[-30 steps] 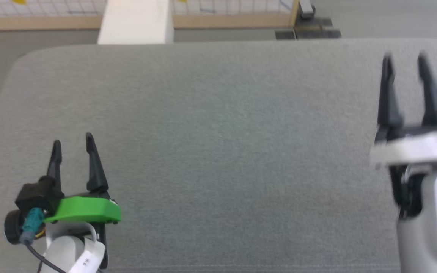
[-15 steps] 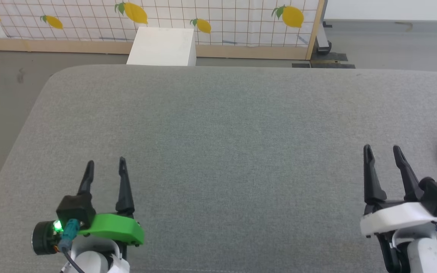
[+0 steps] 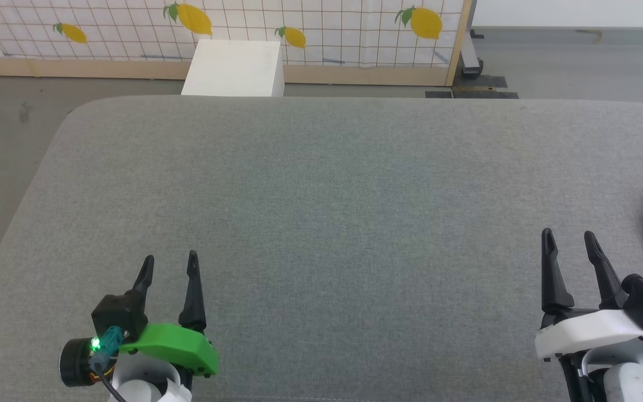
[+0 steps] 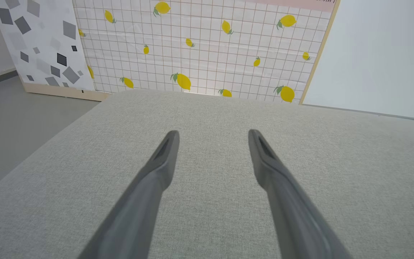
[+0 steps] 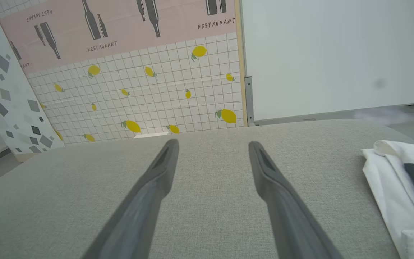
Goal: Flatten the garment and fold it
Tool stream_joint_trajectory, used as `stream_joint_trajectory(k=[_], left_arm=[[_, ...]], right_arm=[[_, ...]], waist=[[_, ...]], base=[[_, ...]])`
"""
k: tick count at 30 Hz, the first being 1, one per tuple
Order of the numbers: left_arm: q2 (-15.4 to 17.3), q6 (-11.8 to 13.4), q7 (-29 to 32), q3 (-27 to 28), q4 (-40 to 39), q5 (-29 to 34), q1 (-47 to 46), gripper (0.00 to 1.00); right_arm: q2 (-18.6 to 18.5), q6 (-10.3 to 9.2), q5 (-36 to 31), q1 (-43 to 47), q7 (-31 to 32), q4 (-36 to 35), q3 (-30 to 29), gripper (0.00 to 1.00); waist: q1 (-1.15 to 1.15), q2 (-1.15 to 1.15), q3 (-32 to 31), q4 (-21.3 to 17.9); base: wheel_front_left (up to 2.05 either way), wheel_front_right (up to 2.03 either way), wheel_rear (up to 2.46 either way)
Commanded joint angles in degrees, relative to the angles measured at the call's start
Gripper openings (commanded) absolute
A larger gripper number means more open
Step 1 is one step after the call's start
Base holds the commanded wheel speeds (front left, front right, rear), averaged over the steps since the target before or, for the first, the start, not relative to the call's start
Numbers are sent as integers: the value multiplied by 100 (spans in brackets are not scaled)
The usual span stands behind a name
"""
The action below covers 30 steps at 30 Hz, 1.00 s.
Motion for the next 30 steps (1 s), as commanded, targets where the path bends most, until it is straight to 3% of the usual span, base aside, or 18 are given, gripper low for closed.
stream_joint_trajectory(k=[1,17,18,30], left_arm=[[0,-27,17,-3,-16,-13,34,100],[50,-40,76,-65,61,-136,-16,100],[12,-7,71,-67,53,-106,-4,0],[-12,-7,148,-47,-22,-14,21,0]], right_arm=[[1,-9,35,44,6,-5,18,100],[1,-9,72,27,6,44,-20,100],[1,0,37,0,2,30,-21,0],[0,-1,-39,32,97,-58,30,0]], waist=[[1,0,17,-2],[1,0,63,-16],[1,0,64,-16],[1,0,55,-20]], base=[[0,0,0],[0,0,0],[0,0,0],[0,0,0]])
